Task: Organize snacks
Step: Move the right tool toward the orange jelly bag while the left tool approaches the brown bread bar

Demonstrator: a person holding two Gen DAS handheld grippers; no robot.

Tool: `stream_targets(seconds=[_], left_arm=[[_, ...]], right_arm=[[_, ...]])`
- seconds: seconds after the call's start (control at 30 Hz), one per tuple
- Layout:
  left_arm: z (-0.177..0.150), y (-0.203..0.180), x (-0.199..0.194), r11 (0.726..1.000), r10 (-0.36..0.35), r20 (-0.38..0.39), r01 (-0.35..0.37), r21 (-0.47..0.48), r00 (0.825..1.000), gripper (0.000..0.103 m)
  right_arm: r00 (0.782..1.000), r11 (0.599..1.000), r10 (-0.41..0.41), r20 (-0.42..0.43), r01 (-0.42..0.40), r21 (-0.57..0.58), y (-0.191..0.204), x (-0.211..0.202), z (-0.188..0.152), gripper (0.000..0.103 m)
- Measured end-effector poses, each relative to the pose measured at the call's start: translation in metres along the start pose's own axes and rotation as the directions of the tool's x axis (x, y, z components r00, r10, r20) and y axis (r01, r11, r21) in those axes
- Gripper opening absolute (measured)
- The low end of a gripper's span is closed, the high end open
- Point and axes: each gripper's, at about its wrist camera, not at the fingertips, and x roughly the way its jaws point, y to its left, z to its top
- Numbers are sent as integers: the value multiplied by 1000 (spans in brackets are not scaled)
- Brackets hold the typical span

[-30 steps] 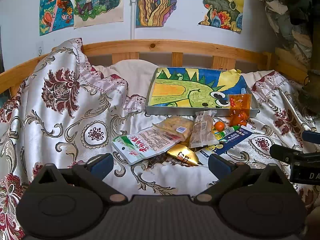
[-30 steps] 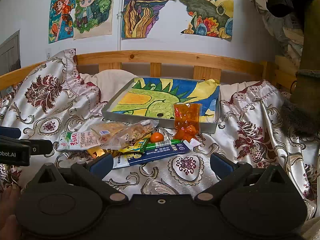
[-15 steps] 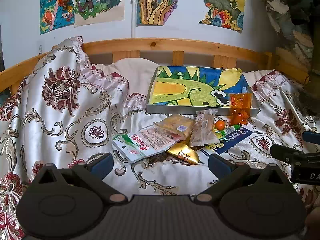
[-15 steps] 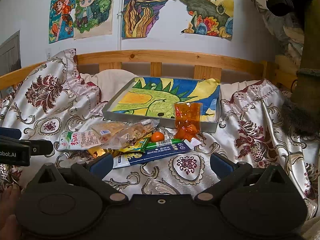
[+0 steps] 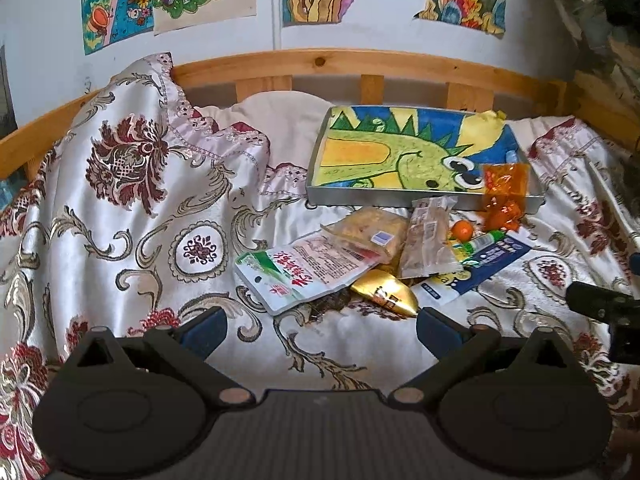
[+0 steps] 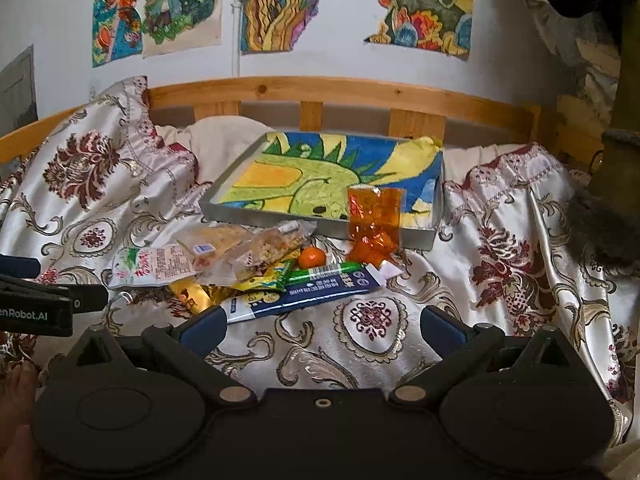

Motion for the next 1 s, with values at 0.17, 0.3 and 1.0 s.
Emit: stream_targets(seconds=[0.17,0.3,1.0], left_arm=[[13,-6,13,1000,21,-49,-21,9,999,103],[21,-14,21,998,33,-50,-30,54,998,102],[43,-57,69,981,11,-86,6,195,996,103]], right_arm=[[999,1000,12,-32,-12,11,-6,9,9,102],[997,999,44,-61,-43,10,-10,21,19,102],[999,999,2,-48,-4,-51,-55,82,41,102]])
